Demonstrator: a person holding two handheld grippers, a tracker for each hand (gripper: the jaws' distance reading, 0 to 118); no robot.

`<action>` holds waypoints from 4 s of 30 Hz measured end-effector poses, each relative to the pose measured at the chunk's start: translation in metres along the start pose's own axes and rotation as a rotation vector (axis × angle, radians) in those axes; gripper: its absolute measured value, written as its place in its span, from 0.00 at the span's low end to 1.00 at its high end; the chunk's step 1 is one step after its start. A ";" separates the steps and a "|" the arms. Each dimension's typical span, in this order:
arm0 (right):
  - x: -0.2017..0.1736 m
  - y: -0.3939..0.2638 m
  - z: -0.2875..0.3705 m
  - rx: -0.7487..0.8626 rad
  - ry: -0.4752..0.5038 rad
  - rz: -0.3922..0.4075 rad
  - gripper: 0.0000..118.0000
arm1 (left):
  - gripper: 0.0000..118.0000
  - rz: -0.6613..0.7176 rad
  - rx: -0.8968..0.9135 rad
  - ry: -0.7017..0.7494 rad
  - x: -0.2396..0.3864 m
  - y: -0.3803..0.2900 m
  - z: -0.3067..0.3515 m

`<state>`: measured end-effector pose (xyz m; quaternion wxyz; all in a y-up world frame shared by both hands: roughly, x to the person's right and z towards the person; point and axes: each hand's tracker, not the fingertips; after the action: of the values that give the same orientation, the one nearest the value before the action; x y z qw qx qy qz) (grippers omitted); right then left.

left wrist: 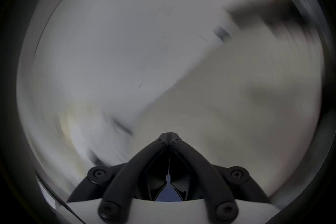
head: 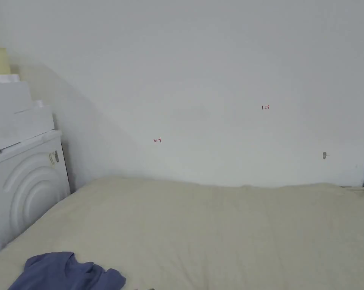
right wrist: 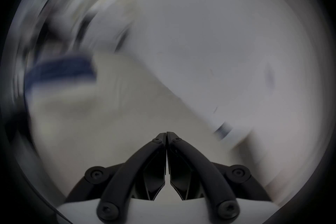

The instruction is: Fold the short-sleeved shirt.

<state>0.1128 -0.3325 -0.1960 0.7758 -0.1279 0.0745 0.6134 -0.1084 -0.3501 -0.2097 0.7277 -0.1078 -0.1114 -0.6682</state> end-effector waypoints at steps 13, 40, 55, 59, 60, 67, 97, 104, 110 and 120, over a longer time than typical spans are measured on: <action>0.057 -0.078 0.011 -0.054 0.113 -1.277 0.01 | 0.01 1.621 0.021 -0.095 -0.074 -0.103 0.017; -0.040 -0.069 -0.012 -0.335 0.433 -1.519 0.01 | 0.81 1.440 -0.460 -0.429 -0.019 -0.329 -0.269; -0.082 -0.084 -0.045 -0.525 0.514 -1.560 0.01 | 0.14 1.269 -0.486 -0.356 0.044 -0.320 -0.324; -0.084 -0.083 -0.041 -0.520 0.528 -1.559 0.01 | 0.01 1.304 -0.544 -0.325 0.048 -0.314 -0.322; -0.083 -0.084 -0.039 -0.518 0.527 -1.553 0.01 | 0.01 1.420 -0.549 -0.341 0.040 -0.322 -0.320; -0.076 -0.097 -0.029 -0.481 0.498 -1.586 0.02 | 0.00 1.557 -0.392 -0.247 -0.033 -0.315 -0.243; -0.068 -0.220 0.086 -0.449 0.182 -1.881 0.02 | 0.00 1.358 0.350 -0.905 -0.031 0.209 -0.239; -0.081 -0.267 0.116 -0.536 0.085 -1.909 0.02 | 0.00 1.107 0.357 -1.143 0.085 0.346 -0.164; -0.081 -0.272 0.113 -0.536 0.078 -1.927 0.02 | 0.06 0.991 0.313 -1.171 0.140 0.347 -0.121; -0.019 -0.212 0.064 -0.245 0.168 -1.612 0.02 | 0.76 1.347 0.381 -0.754 -0.018 0.129 -0.115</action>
<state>0.3115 -0.3773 -0.1068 0.9509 -0.2713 -0.0500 -0.1403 0.0208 -0.3579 -0.3260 0.8944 -0.2448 -0.3733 0.0279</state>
